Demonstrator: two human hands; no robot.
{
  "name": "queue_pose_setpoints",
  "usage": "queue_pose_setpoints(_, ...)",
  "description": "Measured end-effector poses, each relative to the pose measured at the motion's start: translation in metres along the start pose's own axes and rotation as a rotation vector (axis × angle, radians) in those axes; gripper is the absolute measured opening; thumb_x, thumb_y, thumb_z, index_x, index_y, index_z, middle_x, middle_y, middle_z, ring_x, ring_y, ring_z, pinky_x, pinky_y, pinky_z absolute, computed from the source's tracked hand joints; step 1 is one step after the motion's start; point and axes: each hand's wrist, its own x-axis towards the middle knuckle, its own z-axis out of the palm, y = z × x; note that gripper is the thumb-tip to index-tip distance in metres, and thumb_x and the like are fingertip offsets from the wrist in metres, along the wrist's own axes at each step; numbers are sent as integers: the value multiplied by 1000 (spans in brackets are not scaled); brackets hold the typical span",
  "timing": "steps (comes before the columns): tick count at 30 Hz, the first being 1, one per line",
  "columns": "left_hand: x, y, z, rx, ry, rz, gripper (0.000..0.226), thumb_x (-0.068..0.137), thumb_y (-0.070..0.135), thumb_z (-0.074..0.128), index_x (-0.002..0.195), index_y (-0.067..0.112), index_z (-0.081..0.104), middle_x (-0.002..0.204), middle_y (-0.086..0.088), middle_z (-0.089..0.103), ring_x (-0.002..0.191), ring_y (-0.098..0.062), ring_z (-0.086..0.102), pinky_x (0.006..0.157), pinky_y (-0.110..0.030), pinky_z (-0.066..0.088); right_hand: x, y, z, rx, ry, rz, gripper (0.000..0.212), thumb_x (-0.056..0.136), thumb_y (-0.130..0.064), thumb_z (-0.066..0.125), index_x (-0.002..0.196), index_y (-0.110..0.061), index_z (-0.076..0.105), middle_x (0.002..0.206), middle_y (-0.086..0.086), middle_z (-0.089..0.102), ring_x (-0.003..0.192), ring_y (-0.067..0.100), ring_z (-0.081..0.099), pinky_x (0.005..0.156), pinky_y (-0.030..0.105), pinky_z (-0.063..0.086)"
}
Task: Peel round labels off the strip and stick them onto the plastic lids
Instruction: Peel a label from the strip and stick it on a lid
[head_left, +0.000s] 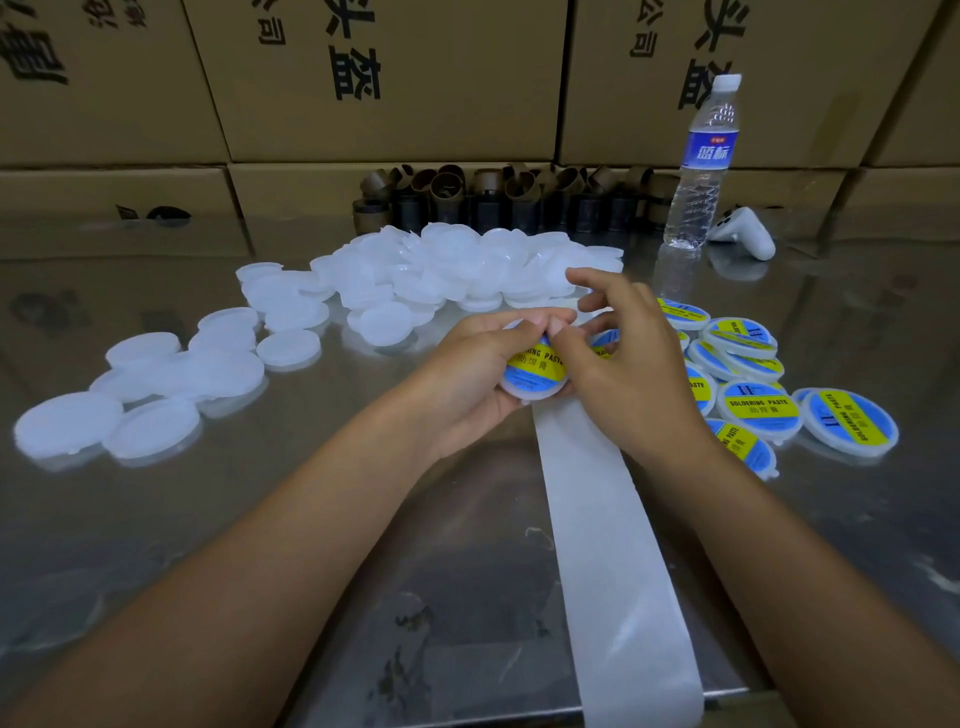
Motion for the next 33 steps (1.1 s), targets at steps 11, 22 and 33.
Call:
queue_pose_setpoints(11, 2, 0, -4, -43, -55, 152, 26, 99, 15, 43, 106, 16, 67, 108, -8, 71, 103, -21, 66, 90, -28, 55, 3, -3, -1, 124, -31, 109, 8, 91, -27, 60, 92, -19, 63, 71, -3, 63, 71, 11, 59, 64, 22, 44)
queue_pose_setpoints(22, 4, -4, -9, 161, 39, 160, 21, 97, 22, 51, 101, 14, 69, 95, -1, 74, 88, -13, 70, 83, -22, 55, 5, 0, -3, 123, 74, 95, 11, 92, -20, 59, 81, -20, 61, 65, -10, 58, 58, -2, 52, 58, 12, 40)
queue_pose_setpoints(33, 2, -3, -8, 188, 32, 176, 21, 94, 19, 55, 109, 8, 67, 98, -6, 73, 88, -12, 69, 78, -21, 55, 3, -3, -4, 129, -47, 86, 21, 90, -25, 62, 93, -5, 67, 73, 22, 65, 69, 35, 59, 62, 37, 46)
